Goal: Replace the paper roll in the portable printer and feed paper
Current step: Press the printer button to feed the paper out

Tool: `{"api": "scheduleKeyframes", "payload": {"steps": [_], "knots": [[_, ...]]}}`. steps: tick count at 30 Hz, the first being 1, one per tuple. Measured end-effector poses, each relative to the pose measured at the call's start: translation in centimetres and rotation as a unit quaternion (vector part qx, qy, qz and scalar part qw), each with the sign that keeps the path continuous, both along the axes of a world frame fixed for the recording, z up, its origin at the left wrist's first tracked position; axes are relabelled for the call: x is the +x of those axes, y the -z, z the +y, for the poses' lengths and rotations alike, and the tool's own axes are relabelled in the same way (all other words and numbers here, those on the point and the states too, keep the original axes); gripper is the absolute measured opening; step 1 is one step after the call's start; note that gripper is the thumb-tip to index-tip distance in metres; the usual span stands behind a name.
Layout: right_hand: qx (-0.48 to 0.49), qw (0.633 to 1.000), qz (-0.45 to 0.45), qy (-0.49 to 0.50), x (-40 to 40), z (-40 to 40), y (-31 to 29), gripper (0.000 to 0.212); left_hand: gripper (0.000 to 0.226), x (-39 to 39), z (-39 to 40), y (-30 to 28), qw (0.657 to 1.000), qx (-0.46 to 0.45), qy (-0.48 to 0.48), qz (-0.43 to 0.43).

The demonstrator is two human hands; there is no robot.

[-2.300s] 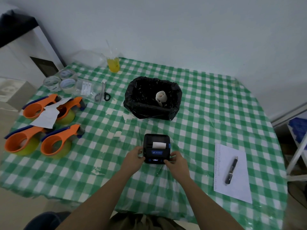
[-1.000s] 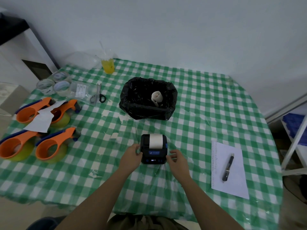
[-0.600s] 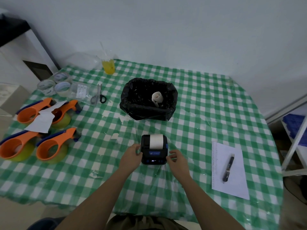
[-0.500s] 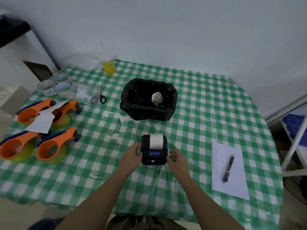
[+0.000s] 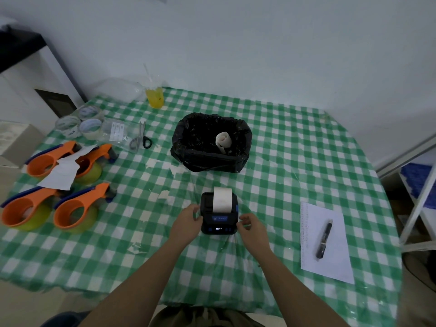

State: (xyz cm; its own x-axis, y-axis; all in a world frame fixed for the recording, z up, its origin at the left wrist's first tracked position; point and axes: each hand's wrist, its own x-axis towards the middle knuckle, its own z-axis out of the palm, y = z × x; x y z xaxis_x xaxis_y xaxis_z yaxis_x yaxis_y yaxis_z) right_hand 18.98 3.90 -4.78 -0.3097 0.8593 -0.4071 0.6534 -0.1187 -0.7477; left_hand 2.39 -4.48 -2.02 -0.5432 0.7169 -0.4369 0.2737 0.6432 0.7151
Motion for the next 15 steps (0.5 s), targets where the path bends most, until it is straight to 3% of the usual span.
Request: {"api": "scheduleKeyframes", "payload": {"steps": [15], "knots": [[0.004, 1.000, -0.003, 0.002, -0.34, 0.08, -0.22, 0.014, 0.039, -0.04, -0.10, -0.25, 1.000, 0.003, -0.001, -0.006]]}}
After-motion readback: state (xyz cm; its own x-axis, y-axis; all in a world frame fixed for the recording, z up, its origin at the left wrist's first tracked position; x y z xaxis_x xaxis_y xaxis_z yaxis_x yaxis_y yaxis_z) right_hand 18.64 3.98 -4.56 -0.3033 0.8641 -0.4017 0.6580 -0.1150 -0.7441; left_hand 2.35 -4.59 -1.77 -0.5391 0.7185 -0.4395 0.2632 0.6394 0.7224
